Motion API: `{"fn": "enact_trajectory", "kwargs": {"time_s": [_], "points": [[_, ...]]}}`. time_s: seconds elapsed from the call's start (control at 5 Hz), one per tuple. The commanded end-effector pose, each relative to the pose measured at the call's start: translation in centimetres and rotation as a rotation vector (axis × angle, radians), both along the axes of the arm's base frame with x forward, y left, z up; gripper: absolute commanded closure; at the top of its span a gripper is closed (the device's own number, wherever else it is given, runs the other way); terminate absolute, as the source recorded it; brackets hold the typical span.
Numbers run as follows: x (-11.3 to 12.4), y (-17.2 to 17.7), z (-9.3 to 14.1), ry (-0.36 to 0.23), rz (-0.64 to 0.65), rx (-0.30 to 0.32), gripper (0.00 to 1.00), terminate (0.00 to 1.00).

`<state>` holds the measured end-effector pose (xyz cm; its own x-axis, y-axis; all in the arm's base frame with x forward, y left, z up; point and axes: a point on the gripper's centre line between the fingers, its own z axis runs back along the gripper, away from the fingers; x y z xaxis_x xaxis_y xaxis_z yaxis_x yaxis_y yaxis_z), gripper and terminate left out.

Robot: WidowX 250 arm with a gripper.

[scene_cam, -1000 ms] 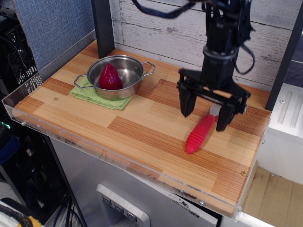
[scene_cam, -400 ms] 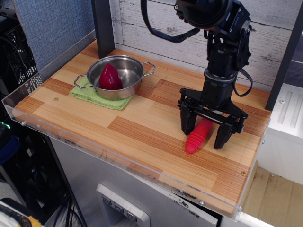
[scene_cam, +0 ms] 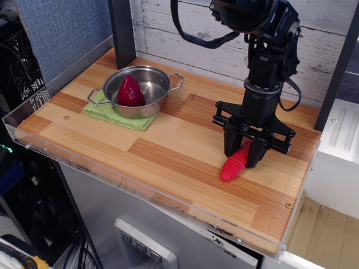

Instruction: Move the red fork to the near left corner of the table.

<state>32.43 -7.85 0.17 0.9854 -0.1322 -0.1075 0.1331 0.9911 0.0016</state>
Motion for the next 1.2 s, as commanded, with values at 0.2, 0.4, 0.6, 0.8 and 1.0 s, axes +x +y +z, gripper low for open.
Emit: {"fn": "enact_trajectory", "kwargs": {"time_s": [0.2,0.4,0.6,0.8,1.0], "points": [[-1.1,-0.7,5.0,-0.095,0.010,0.017,1.00,0.00],[-2.4,0.1,9.9,-0.192,0.026,0.013,1.00,0.00],[-4.2,3.6,14.9,-0.204,0.078,-0.019,1.00,0.00],[-5.7,7.7,16.5,-0.197,0.114,-0.002,1.00,0.00],[-7.2,12.6,16.3,-0.190,0.161,0.023,1.00,0.00]]}}
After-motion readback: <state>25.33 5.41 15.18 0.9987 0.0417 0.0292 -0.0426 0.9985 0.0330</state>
